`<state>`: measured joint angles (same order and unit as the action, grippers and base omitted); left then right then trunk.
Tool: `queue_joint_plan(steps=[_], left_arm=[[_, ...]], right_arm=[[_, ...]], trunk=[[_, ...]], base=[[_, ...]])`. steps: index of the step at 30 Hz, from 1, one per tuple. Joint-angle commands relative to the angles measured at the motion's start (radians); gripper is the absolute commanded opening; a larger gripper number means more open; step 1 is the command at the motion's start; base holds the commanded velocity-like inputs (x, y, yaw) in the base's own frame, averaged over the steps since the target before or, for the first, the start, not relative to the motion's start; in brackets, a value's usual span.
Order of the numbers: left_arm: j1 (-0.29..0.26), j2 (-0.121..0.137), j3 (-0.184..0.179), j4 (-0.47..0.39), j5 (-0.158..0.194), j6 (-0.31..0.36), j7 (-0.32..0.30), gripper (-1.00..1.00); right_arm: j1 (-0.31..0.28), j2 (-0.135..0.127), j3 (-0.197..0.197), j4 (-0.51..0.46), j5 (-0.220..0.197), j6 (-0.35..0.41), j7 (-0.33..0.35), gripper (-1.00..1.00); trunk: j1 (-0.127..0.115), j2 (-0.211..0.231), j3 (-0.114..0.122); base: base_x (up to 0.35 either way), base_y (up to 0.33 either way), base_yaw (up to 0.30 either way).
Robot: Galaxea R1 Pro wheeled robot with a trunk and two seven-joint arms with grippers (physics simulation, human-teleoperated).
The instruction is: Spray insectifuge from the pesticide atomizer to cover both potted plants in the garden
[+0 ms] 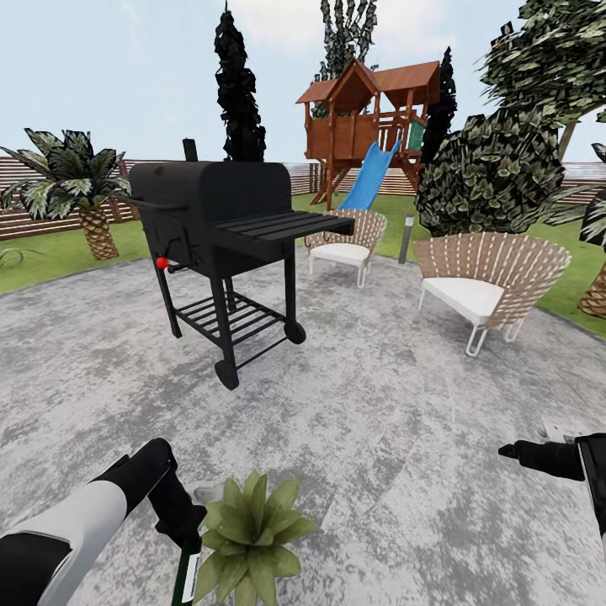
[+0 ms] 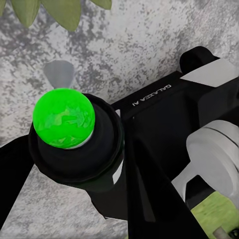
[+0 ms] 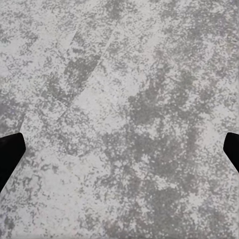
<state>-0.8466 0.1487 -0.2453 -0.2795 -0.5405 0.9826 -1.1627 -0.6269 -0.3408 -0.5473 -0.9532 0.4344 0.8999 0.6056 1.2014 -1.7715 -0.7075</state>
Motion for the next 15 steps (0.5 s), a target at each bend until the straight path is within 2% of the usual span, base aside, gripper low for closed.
queue_joint_plan(steps=[1, 15], left_arm=[[0.0, 0.0, 0.002, -0.002, -0.01, 0.007, -0.01, -1.0], [0.0, 0.003, 0.002, 0.047, -0.011, 0.005, -0.009, -1.0]], right_arm=[[-0.001, 0.0, -0.002, -0.001, 0.01, 0.002, 0.01, 1.0], [-0.001, 0.0, -0.001, 0.0, 0.011, 0.002, 0.009, 1.0]], trunk=[[0.0, -0.001, -0.001], [0.0, -0.001, -0.015]], base=[[0.0, 0.0, 0.0], [0.0, 0.0, 0.031]])
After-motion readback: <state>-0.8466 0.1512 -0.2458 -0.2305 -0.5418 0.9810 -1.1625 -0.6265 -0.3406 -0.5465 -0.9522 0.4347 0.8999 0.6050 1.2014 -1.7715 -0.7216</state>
